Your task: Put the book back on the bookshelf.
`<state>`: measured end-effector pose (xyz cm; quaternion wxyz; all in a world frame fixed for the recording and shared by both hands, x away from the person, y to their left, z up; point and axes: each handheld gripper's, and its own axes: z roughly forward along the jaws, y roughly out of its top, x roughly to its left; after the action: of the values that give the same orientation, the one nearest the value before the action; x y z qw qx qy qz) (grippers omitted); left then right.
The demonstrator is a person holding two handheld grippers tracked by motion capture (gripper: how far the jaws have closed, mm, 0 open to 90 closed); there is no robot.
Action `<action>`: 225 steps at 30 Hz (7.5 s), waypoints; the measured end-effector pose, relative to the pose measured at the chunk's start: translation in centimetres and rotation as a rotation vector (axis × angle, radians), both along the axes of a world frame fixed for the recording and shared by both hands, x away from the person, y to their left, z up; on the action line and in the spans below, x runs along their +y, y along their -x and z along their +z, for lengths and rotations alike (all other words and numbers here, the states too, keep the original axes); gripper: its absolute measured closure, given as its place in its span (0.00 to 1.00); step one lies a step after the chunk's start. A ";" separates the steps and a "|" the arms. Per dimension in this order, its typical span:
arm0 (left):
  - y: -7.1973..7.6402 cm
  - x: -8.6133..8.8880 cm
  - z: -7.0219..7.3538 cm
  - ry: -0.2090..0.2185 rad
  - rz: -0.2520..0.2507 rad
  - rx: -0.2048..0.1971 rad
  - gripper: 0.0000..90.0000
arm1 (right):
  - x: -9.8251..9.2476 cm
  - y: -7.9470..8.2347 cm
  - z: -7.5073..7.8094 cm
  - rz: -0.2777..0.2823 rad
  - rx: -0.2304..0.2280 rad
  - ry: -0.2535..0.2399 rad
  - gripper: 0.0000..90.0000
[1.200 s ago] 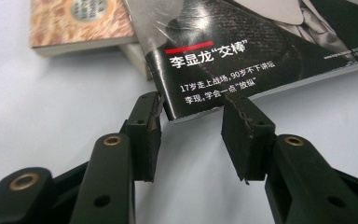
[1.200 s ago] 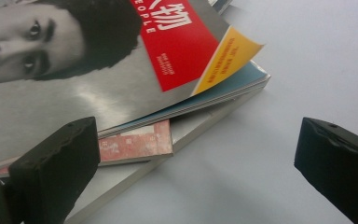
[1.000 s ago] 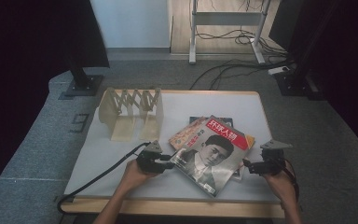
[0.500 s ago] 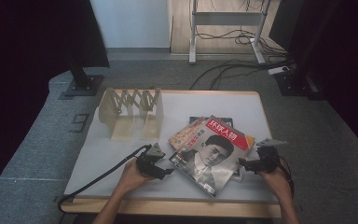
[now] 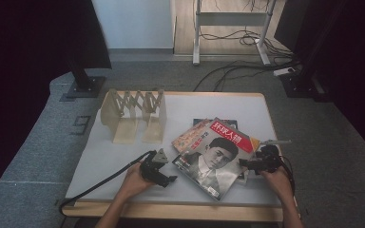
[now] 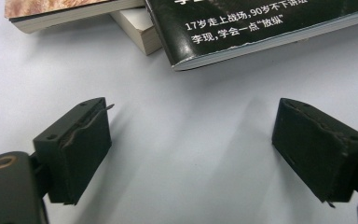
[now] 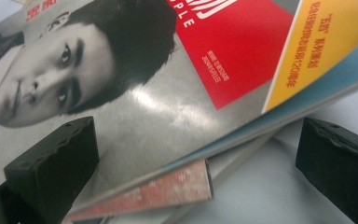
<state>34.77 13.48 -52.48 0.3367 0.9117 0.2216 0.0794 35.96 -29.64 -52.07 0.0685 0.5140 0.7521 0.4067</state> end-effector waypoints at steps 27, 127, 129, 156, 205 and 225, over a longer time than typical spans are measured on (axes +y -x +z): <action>0.1 0.3 -0.4 0.024 0.015 -0.017 0.08 | 1.2 -2.4 2.3 -0.044 -0.114 0.138 0.49; -3.3 -5.3 4.1 0.216 -0.178 0.082 0.80 | 5.2 2.5 16.1 0.202 -0.447 0.056 0.93; -3.1 -5.2 4.3 0.219 -0.180 0.077 0.81 | 5.4 2.6 16.4 0.206 -0.451 0.065 0.92; -2.6 -2.7 7.5 0.355 -0.096 -0.101 0.96 | 5.3 2.0 20.7 0.157 -0.523 0.085 0.93; -1.5 -3.1 11.0 0.366 -0.197 -0.112 0.75 | 4.8 3.9 21.2 0.208 -0.583 0.023 0.91; -2.4 -4.5 17.6 0.392 -0.195 -0.140 0.70 | 4.6 4.0 21.2 0.212 -0.567 0.010 0.90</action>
<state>37.13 9.00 -34.91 0.5280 0.8383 0.1196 0.0647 32.01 -25.03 -30.85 0.2353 0.2980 0.7545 0.5353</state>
